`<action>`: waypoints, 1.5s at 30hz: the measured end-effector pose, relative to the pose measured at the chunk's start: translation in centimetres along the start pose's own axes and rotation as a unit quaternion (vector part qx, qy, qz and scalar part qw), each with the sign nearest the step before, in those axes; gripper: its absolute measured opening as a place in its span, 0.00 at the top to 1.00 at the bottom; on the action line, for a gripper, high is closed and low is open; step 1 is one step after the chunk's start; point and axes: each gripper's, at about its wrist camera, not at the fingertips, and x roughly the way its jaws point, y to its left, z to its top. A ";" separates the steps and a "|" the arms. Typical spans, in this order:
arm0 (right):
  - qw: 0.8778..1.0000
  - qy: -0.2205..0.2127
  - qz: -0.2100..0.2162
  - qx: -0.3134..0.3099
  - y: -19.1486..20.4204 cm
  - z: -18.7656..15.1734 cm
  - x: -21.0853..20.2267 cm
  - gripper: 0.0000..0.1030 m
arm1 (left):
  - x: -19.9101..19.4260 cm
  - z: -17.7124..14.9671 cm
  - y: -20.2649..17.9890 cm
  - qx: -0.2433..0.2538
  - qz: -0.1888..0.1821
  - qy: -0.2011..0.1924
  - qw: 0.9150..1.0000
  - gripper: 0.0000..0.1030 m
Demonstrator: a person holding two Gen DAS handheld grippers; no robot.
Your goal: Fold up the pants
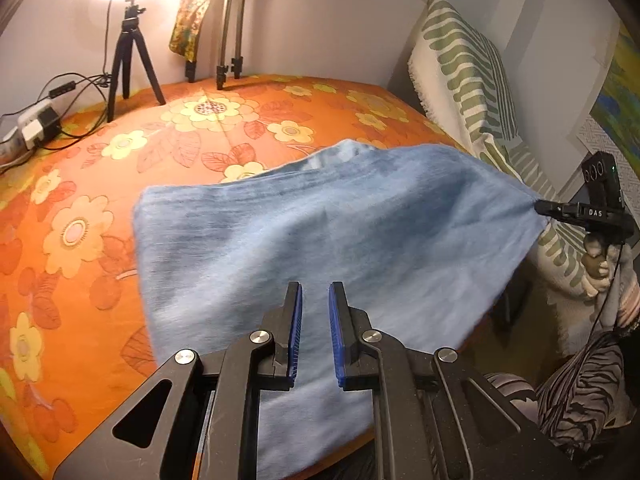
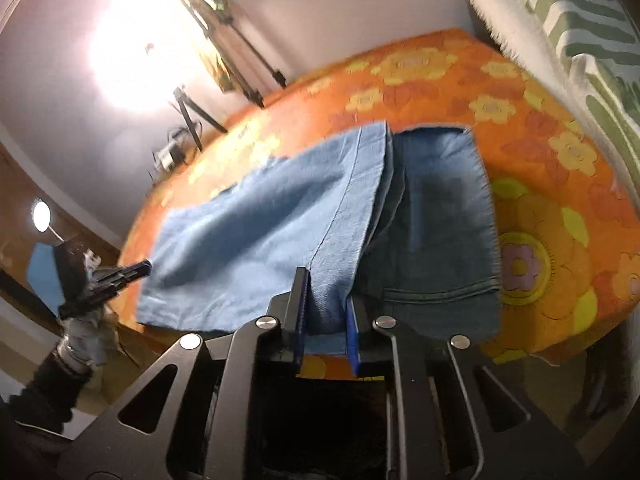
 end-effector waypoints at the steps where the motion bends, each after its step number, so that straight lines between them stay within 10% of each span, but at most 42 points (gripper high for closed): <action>1: 1.000 0.003 -0.010 0.002 -0.4 -0.2 -0.2 0.85 | -0.1 -0.1 0.2 0.001 0.003 0.000 1.000 0.88; 9: 0.990 0.069 -0.120 -0.032 -1.6 -2.0 3.3 0.77 | -0.5 -0.6 1.9 -0.014 0.009 -0.003 1.000 0.88; 16: 0.993 -0.012 -0.087 -0.079 1.8 0.9 1.5 0.74 | 0.7 -0.9 3.1 -0.027 0.013 0.009 1.000 0.88; 22: 0.989 0.058 -0.035 -0.133 5.3 2.8 9.4 0.74 | 2.2 -2.2 4.5 -0.035 0.039 0.038 0.998 0.88; 29: 0.987 0.042 -0.122 -0.100 3.3 8.0 13.7 0.75 | 1.6 -3.3 4.6 -0.006 0.060 0.038 0.997 0.88; 33: 0.993 0.015 -0.043 -0.105 5.3 10.0 13.0 0.75 | 0.8 -3.4 4.9 -0.017 0.057 0.025 0.998 0.88; 37: 0.982 0.090 0.038 -0.160 9.6 8.5 17.5 0.75 | 0.1 -3.3 5.6 -0.028 0.063 0.015 0.998 0.88; 45: 0.971 0.071 -0.081 -0.213 11.3 9.1 22.8 0.93 | -2.5 -5.1 7.8 -0.101 0.046 0.010 0.994 0.83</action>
